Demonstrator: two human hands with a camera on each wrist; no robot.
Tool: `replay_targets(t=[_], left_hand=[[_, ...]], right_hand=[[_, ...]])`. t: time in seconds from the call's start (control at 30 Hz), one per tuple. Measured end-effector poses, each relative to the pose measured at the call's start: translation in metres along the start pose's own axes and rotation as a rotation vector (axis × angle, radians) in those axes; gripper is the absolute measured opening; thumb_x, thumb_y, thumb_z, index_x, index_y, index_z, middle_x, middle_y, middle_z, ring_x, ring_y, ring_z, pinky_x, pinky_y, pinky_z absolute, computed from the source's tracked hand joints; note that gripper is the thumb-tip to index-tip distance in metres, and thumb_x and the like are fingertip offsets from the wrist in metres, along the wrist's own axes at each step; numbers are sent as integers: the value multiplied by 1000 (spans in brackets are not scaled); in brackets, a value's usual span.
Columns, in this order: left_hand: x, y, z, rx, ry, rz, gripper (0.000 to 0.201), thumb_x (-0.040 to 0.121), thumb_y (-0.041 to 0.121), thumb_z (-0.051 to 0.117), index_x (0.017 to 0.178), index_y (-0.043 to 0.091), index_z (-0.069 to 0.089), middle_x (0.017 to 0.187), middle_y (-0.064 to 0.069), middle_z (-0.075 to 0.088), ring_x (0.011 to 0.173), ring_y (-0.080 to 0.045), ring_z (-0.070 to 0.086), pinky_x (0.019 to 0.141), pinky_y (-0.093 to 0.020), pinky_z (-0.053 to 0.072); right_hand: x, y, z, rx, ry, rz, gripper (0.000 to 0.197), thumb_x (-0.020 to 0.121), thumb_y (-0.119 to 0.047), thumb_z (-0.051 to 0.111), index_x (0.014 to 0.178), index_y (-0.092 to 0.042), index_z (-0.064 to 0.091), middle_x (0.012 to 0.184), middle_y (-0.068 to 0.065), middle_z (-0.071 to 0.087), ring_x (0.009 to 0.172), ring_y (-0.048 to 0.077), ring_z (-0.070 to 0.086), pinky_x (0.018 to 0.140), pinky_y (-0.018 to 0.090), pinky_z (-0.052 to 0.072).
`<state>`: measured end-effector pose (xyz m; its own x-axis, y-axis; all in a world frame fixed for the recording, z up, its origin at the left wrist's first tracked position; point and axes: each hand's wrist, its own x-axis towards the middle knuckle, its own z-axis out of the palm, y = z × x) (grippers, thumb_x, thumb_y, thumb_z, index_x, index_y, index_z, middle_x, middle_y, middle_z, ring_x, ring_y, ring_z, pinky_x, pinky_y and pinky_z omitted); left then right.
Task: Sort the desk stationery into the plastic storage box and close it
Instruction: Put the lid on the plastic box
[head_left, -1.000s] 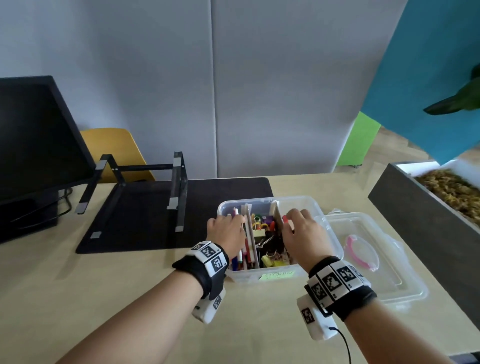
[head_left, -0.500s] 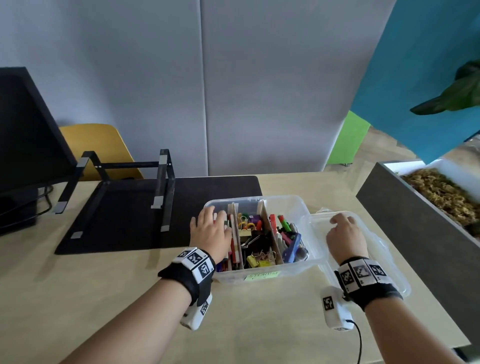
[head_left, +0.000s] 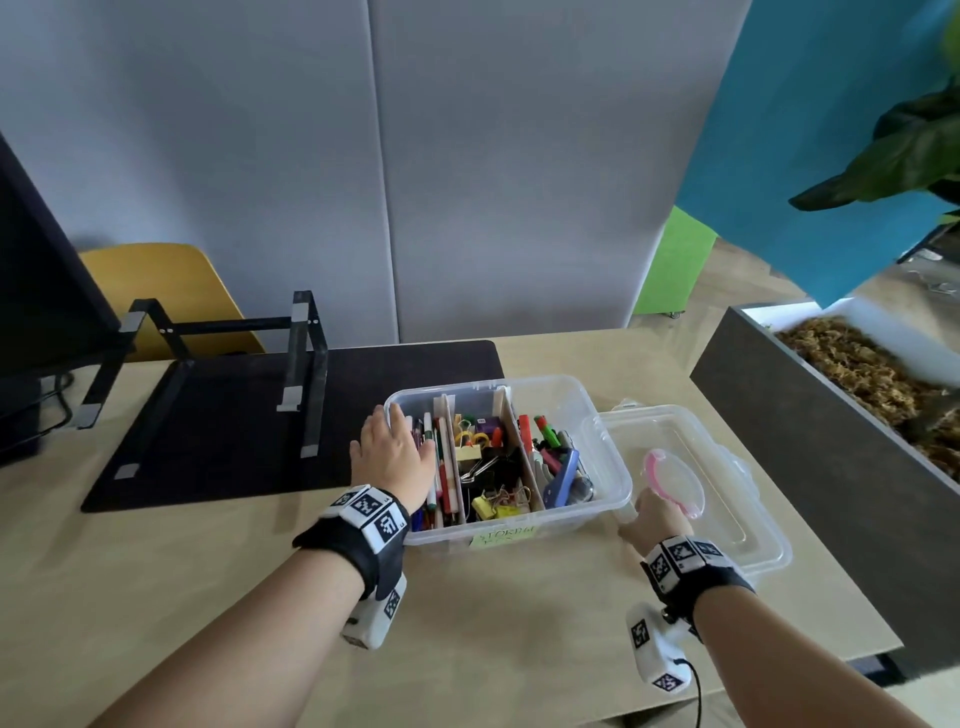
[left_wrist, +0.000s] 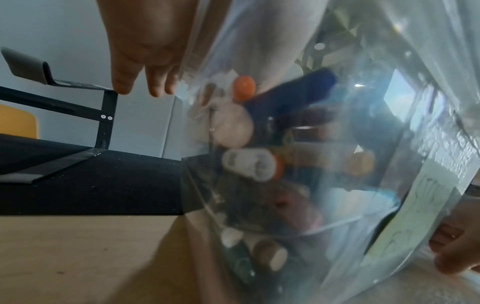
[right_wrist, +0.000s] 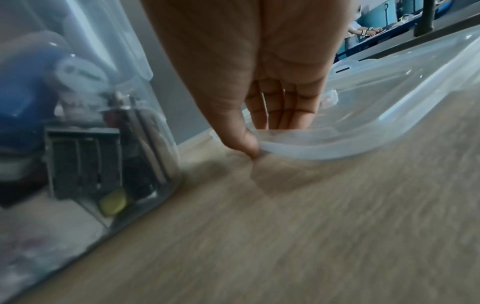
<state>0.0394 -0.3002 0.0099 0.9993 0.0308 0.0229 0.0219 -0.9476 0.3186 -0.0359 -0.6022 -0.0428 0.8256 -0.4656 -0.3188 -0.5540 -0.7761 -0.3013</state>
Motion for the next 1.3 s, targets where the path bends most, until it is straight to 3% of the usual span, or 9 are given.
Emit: replay_targets(t=[0.1, 0.17, 0.27, 0.47, 0.63, 0.9, 1.03, 1.2, 1.3], left_hand=[[-1, 0, 0, -32, -1, -7, 70, 95, 40, 43, 149, 7, 14, 155, -12, 22, 141, -27, 26, 112, -47, 31], [-1, 0, 0, -44, 3, -13, 72, 95, 40, 44, 149, 6, 11, 156, -12, 20, 142, -27, 25, 113, -46, 30], [-1, 0, 0, -51, -2, -12, 73, 95, 41, 44, 150, 6, 10, 157, -12, 17, 143, -26, 23, 114, -45, 29], [1, -5, -2, -116, 31, -11, 64, 94, 38, 45, 146, 7, 25, 149, -10, 34, 138, -26, 31, 110, -44, 33], [11, -13, -25, -228, 226, 131, 41, 90, 25, 59, 125, 6, 54, 129, -12, 55, 124, -26, 46, 106, -37, 38], [14, -20, -78, -398, 270, 265, 53, 89, 22, 63, 136, 11, 43, 142, -7, 42, 132, -22, 39, 108, -33, 33], [12, -24, -96, -462, 189, 271, 76, 86, 27, 67, 148, 19, 24, 156, -4, 25, 142, -20, 28, 112, -39, 30], [13, -35, -103, -638, 256, 373, 67, 80, 16, 73, 137, 17, 38, 145, -5, 38, 134, -17, 39, 111, -45, 36], [15, -39, -110, -786, 369, 309, 68, 76, 10, 77, 132, 11, 37, 140, -8, 40, 127, -11, 40, 110, -37, 37]], right_hand=[[-1, 0, -12, 1, 13, 13, 23, 76, -16, 68, 79, -12, 45, 62, -1, 47, 61, 16, 49, 55, 26, 46], [-2, -1, -21, 34, 66, 14, 30, 75, -16, 69, 96, -15, 48, 60, -2, 47, 59, 16, 49, 66, 33, 52], [0, -2, -37, 101, 136, 26, 54, 76, -13, 65, 125, -2, 45, 87, 6, 57, 83, 26, 57, 82, 34, 48], [-7, -10, -72, 133, 250, -42, 30, 79, 2, 50, 108, -5, 48, 110, 17, 56, 96, 33, 55, 72, 30, 39], [-27, -41, -110, 184, 384, -238, 30, 77, 4, 49, 105, -7, 49, 105, 15, 53, 81, 29, 48, 67, 31, 36], [-72, -99, -148, 172, 543, -727, 35, 77, 6, 55, 107, -11, 62, 88, -1, 54, 81, 23, 51, 69, 23, 32], [-89, -118, -149, 154, 546, -939, 36, 78, 6, 61, 109, -9, 67, 93, 6, 66, 86, 23, 58, 76, 24, 38], [-99, -130, -150, 195, 545, -1060, 29, 78, 2, 69, 105, -8, 70, 84, -2, 62, 77, 14, 53, 72, 21, 39], [-101, -131, -154, 212, 531, -1101, 28, 76, 1, 70, 102, -9, 72, 86, -1, 65, 75, 16, 56, 69, 14, 37]])
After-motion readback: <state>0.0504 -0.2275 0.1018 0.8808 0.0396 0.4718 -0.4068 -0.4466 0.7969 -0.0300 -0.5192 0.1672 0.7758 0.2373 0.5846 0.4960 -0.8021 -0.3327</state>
